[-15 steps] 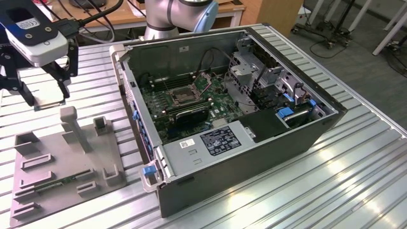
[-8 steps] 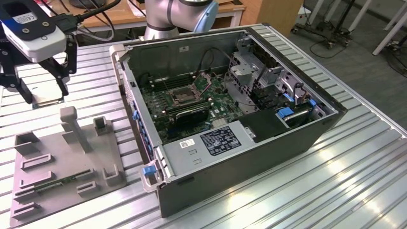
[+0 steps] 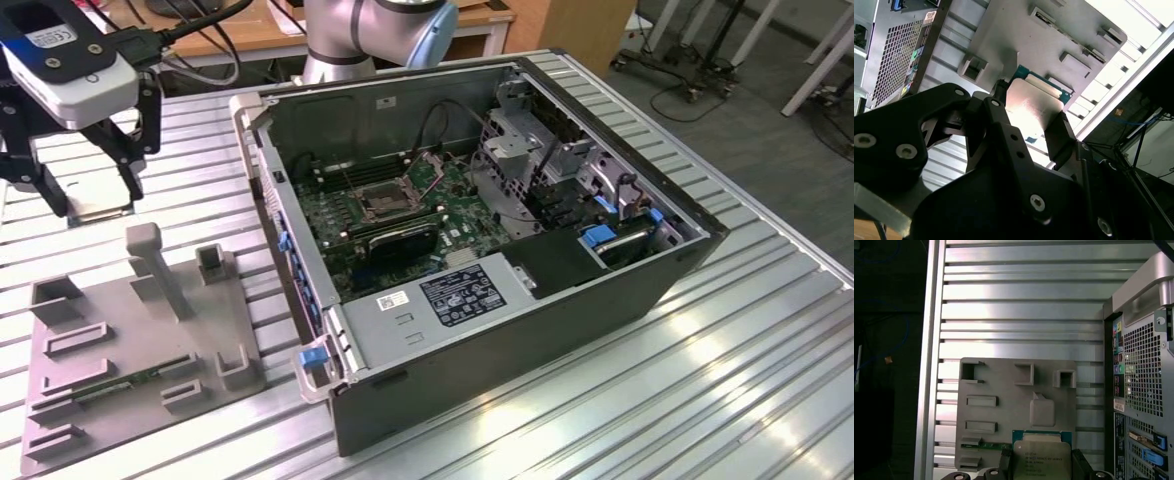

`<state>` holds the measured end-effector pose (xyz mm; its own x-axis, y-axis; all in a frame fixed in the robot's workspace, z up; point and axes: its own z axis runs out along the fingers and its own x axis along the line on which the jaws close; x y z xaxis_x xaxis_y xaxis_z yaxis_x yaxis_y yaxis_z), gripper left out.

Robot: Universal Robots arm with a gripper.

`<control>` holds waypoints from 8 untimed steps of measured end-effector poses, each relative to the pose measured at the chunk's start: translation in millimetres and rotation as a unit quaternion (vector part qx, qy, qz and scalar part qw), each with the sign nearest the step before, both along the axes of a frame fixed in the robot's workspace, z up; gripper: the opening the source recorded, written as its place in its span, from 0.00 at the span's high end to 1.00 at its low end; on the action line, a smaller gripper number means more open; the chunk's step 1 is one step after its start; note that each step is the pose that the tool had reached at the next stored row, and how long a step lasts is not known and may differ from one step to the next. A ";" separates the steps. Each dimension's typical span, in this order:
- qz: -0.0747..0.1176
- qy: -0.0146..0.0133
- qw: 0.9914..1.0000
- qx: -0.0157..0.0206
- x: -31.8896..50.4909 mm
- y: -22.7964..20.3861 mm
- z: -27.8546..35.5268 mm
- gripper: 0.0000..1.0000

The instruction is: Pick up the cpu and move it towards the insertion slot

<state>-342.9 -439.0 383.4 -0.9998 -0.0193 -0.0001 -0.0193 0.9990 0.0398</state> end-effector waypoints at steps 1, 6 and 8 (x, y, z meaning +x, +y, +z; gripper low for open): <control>0.000 0.000 1.000 0.000 0.7 0.0 0.1 0.45; 0.000 0.000 1.000 0.000 7.2 0.0 -0.1 0.45; 0.000 0.000 1.000 0.000 11.0 0.0 -0.1 0.45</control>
